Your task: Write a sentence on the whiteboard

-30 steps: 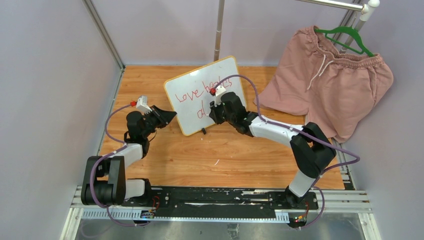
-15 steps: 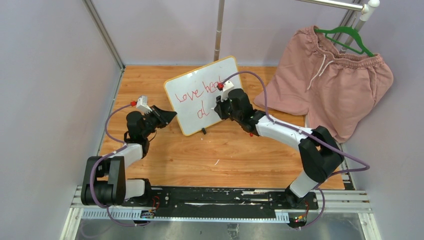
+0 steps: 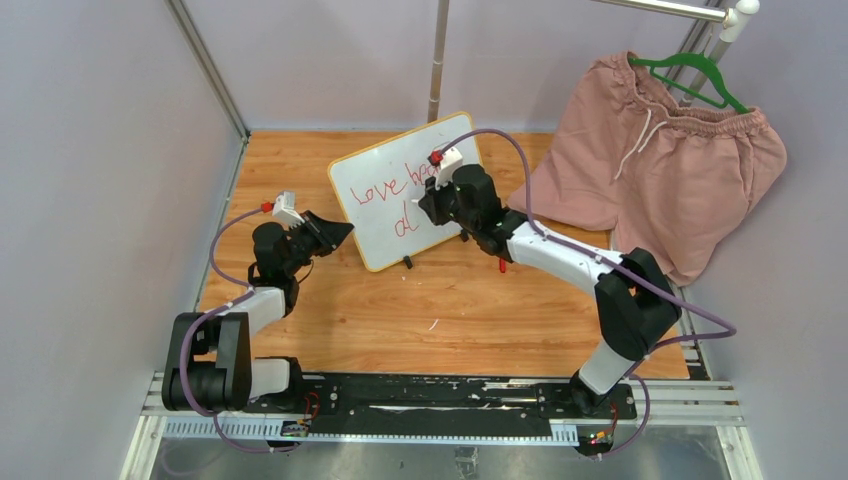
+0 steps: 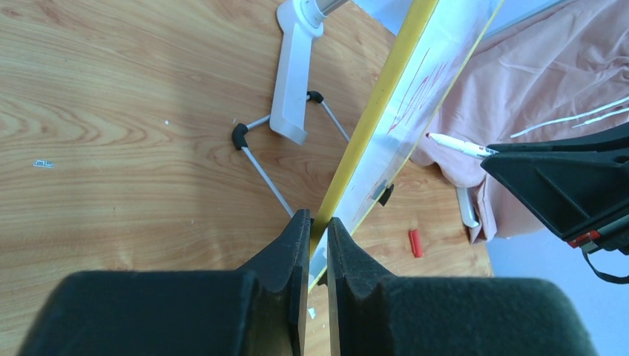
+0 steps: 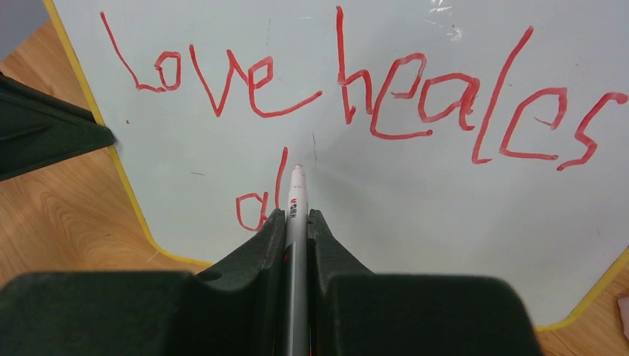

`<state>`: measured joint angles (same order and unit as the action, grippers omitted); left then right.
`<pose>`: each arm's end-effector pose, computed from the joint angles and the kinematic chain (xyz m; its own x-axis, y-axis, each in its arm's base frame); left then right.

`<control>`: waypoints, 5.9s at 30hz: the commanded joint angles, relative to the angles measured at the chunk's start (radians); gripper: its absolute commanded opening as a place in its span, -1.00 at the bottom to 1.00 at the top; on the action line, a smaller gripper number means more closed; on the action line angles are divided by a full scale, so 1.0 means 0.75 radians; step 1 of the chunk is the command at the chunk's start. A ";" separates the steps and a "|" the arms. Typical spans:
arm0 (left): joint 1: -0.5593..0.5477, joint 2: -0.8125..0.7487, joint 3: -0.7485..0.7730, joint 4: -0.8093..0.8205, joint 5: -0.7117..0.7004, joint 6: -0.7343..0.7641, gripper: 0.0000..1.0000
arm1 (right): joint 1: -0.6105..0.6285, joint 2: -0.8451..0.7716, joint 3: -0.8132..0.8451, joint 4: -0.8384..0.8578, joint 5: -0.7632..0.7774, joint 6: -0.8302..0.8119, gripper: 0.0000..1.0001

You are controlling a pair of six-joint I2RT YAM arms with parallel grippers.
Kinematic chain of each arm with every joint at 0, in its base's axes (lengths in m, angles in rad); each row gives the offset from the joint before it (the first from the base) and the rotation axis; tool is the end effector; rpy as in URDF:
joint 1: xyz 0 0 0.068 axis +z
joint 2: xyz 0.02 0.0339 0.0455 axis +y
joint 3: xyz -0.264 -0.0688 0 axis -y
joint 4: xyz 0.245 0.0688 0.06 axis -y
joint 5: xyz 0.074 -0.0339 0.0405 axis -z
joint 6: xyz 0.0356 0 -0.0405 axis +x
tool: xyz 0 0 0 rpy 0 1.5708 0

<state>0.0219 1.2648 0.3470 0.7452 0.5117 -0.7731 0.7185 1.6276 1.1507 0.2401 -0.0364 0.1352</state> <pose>0.2408 -0.0122 0.1891 -0.4464 -0.6188 -0.6464 0.2116 0.6289 -0.7482 0.2903 0.2555 0.2922 -0.2672 -0.0548 -0.9621 -0.6544 0.7432 0.1395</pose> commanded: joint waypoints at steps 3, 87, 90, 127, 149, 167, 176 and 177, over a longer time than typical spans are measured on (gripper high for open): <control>-0.007 -0.024 -0.004 -0.004 -0.014 0.010 -1.00 | -0.007 0.047 0.085 0.007 0.047 0.002 -1.00; -0.013 -0.030 -0.003 -0.010 -0.018 0.014 -1.00 | -0.044 -0.155 -0.231 0.005 0.110 0.107 -1.00; -0.013 -0.033 -0.003 -0.010 -0.018 0.014 -1.00 | -0.046 -0.173 -0.286 0.072 0.108 0.108 -1.00; -0.014 -0.057 -0.015 -0.028 -0.051 0.012 -1.00 | -0.100 -0.148 -0.431 0.394 -0.005 0.127 -1.00; -0.015 -0.053 -0.013 -0.028 -0.045 0.010 -1.00 | -0.041 -0.094 -0.379 0.400 -0.010 0.112 -1.00; -0.015 -0.054 -0.013 -0.028 -0.044 0.010 -1.00 | -0.033 -0.102 -0.377 0.326 0.159 0.084 -1.00; -0.015 -0.053 -0.013 -0.028 -0.044 0.009 -1.00 | -0.033 -0.091 -0.377 0.327 0.093 0.087 -1.00; -0.015 -0.054 -0.011 -0.028 -0.043 0.008 -1.00 | -0.032 -0.089 -0.378 0.328 0.087 0.090 -1.00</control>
<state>0.0105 1.2392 0.3462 0.7158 0.4892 -0.7692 0.6830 1.5581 0.8482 0.4850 0.0505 0.2146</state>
